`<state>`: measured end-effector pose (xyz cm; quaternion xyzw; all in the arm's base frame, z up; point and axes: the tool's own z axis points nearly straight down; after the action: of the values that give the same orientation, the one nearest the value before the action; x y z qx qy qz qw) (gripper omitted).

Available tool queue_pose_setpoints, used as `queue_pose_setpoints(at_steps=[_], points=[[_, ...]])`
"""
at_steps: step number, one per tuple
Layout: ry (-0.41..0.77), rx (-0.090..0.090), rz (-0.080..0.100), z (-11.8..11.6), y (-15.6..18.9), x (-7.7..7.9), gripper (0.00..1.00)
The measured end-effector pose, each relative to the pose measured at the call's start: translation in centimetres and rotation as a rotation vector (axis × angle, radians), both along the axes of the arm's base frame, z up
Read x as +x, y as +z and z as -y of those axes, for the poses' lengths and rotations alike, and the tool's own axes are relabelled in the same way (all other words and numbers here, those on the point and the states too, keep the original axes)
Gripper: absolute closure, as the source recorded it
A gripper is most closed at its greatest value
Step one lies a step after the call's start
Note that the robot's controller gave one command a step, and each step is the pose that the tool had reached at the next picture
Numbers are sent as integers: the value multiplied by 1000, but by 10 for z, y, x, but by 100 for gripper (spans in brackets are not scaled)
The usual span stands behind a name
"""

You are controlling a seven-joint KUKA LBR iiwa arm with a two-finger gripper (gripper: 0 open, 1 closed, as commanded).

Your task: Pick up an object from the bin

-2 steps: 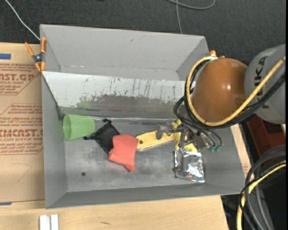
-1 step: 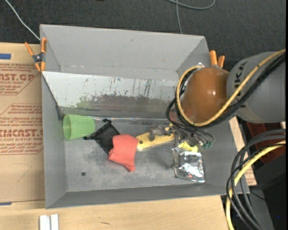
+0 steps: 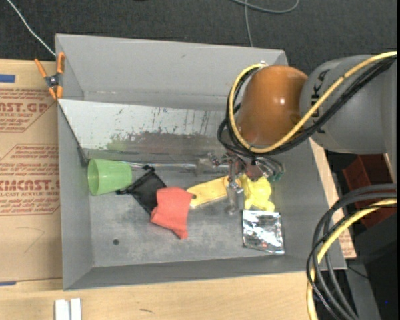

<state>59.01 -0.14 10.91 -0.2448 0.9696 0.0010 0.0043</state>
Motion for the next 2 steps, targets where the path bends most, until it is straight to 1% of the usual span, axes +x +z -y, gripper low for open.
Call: queue_pose_setpoints(at_steps=[1, 2], points=[[25, -2, 4, 17, -19, 1, 0], [22, 0, 0, 10, 68, -4, 0]])
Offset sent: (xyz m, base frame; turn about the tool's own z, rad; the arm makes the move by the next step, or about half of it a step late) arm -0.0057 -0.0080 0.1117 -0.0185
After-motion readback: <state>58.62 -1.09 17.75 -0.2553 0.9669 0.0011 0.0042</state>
